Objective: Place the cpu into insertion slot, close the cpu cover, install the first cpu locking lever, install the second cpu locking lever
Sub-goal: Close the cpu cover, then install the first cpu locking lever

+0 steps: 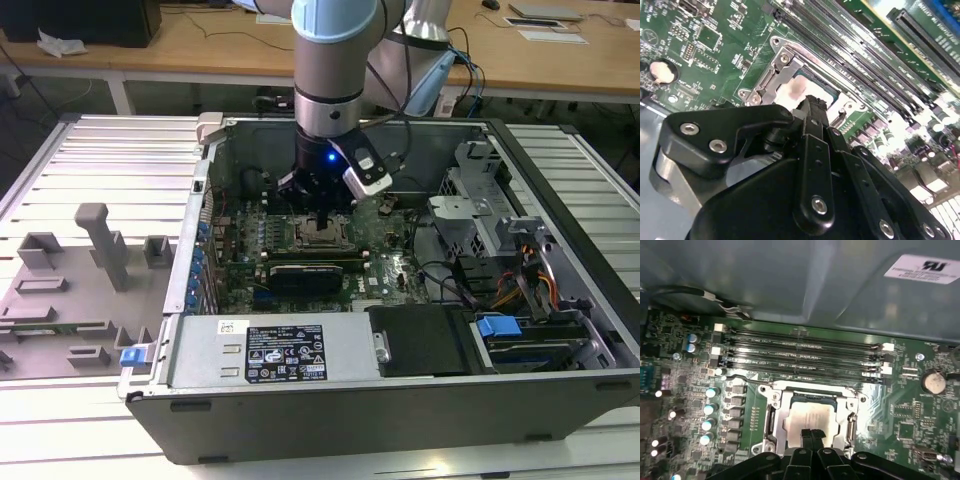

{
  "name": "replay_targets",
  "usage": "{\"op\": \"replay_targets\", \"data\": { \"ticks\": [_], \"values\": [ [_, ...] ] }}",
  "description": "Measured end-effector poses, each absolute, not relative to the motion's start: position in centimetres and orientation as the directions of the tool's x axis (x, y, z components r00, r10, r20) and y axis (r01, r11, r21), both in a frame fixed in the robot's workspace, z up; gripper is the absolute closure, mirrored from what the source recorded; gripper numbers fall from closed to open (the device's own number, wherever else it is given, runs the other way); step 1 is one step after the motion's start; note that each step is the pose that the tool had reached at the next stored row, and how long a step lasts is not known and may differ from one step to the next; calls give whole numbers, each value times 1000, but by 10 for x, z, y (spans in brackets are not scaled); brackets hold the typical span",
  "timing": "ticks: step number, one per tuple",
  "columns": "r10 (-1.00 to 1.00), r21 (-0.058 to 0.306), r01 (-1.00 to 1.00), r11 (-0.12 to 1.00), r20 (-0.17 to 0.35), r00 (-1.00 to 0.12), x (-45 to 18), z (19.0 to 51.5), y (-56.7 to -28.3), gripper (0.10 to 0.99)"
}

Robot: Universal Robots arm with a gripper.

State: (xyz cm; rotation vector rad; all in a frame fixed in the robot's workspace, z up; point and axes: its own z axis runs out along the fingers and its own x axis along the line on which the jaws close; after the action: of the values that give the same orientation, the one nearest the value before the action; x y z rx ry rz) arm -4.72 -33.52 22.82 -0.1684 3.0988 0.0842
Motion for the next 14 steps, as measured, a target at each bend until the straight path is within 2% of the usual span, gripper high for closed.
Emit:
{"op": "replay_targets", "data": {
  "ticks": [7,14],
  "values": [
    [-108,27,-109,994,-37,-993,-47,249,-335,980],
    [-108,25,-109,994,-37,-993,-47,249,-335,980]
  ]
}}
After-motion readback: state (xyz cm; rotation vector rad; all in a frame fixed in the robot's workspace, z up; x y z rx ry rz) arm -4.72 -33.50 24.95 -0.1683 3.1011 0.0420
